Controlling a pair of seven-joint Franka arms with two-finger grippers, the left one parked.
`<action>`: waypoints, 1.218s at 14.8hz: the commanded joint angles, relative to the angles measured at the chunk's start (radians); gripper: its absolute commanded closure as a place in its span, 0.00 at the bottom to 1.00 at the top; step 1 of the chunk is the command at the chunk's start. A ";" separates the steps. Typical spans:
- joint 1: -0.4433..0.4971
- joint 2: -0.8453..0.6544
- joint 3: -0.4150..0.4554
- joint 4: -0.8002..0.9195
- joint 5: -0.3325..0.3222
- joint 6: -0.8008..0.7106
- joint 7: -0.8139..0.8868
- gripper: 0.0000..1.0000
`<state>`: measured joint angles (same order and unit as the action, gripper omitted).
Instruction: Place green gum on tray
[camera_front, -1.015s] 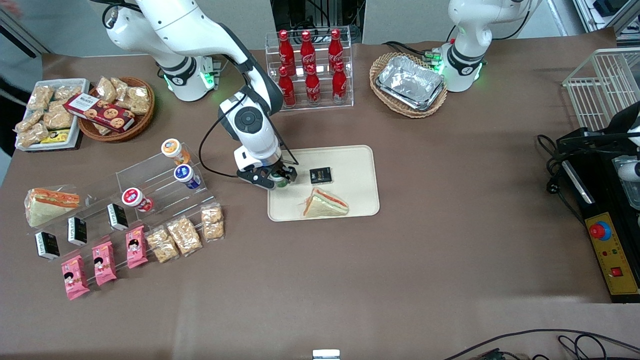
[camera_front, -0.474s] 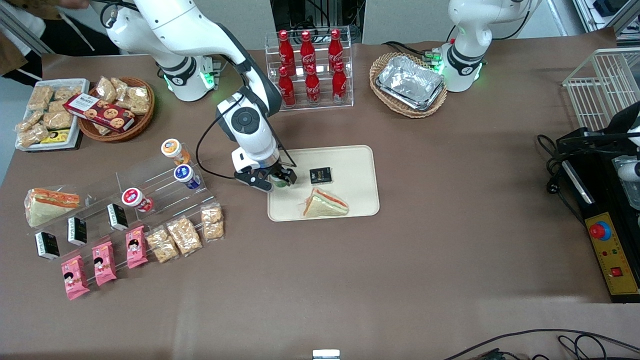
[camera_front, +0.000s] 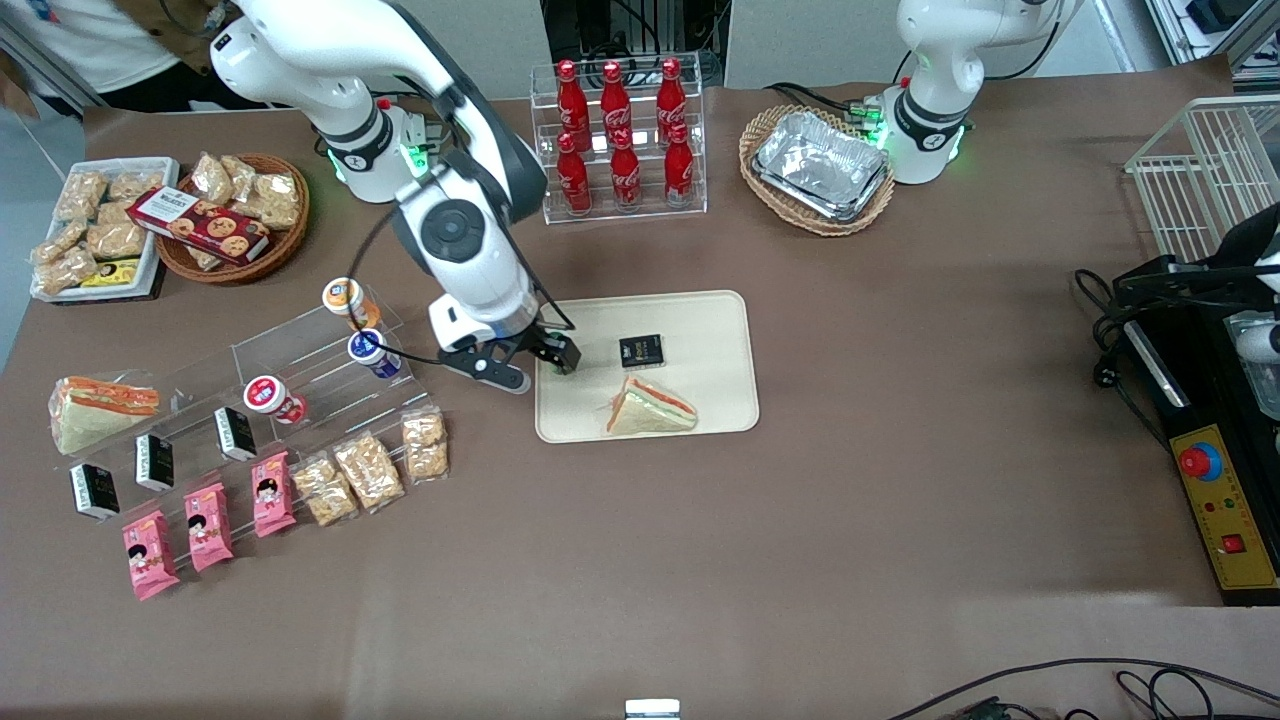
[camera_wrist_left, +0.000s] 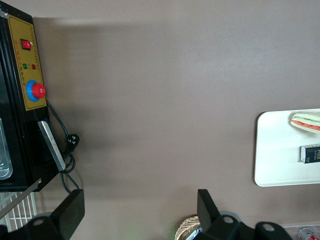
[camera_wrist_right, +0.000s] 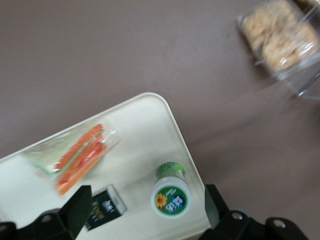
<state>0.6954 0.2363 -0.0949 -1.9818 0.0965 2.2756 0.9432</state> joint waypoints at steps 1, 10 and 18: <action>-0.030 -0.048 0.001 0.171 0.012 -0.232 -0.107 0.00; -0.207 -0.081 -0.002 0.500 0.025 -0.620 -0.400 0.00; -0.528 -0.088 -0.002 0.498 0.009 -0.639 -0.840 0.00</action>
<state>0.2453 0.1482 -0.1086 -1.4997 0.0966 1.6687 0.1790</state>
